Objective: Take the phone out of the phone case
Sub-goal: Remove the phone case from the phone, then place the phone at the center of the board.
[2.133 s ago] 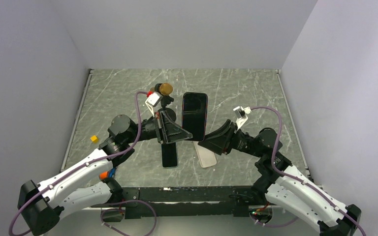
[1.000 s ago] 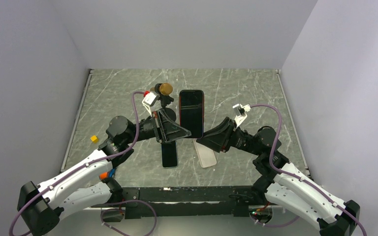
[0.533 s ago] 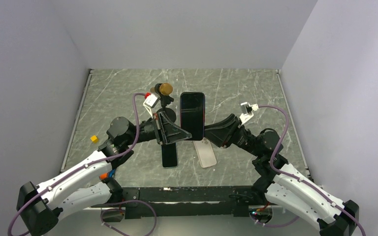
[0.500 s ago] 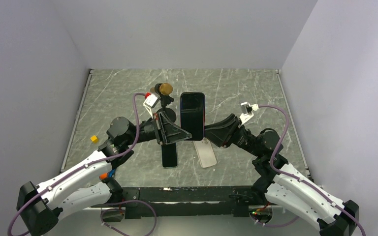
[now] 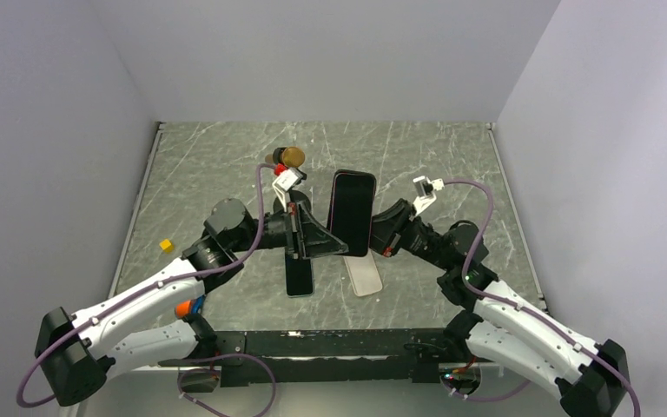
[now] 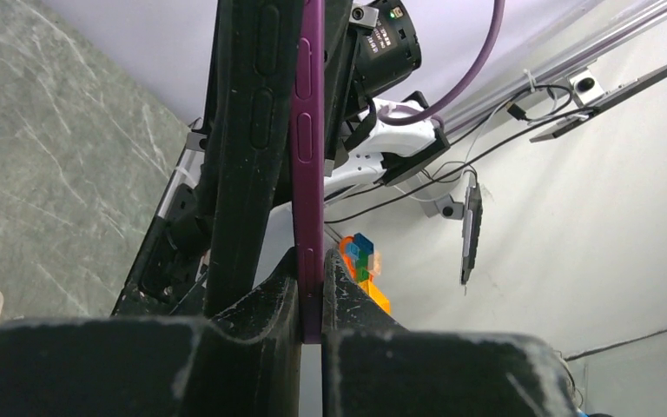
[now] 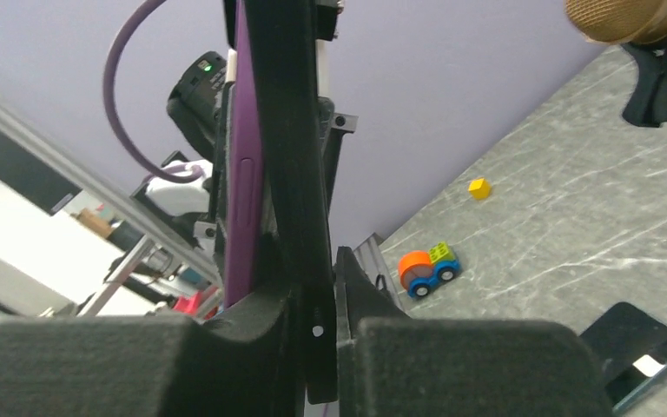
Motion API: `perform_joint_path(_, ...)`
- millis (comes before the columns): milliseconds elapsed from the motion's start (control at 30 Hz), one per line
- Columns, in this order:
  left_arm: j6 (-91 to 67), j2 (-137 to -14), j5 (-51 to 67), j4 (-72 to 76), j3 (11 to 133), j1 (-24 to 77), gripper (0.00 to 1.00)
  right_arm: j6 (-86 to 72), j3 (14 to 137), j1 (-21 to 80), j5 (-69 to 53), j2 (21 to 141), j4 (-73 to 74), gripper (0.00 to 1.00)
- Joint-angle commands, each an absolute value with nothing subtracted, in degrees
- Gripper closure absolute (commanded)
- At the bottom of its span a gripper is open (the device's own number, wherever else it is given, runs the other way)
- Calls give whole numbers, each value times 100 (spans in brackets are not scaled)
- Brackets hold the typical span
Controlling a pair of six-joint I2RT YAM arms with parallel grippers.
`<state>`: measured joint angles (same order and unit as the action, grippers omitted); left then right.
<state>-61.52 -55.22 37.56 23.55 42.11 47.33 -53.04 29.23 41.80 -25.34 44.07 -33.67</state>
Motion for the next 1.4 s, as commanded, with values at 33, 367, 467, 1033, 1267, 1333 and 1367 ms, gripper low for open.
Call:
perform_joint_path(33,-5767,-5809,4405,2160,4707,5163,100,-4968,3214,4199,-1316,3797,-2705,100)
perform_joint_path(367,-5398,-5799,4183,1478,4548,5221,100,-4274,5013,3916,455,4070,624,100)
perform_joint_path(467,-4982,-5591,3905,704,4590,5216,100,-4069,5463,3729,725,4395,1435,100)
perform_joint_path(1033,-4135,-4439,-629,-3963,3474,4378,100,-3541,5371,3681,1224,3984,2784,100)
perform_joint_path(1267,-3870,-4540,615,-3050,2699,3240,100,-3577,5253,3679,966,3973,2717,100)
perform_joint_path(1333,-3792,-4625,1109,-2713,2470,2948,100,-3586,5224,3683,946,3958,2704,100)
perform_joint_path(1367,-3756,-4696,1334,-2573,2417,2810,100,-3579,5209,3687,927,3964,2692,100)
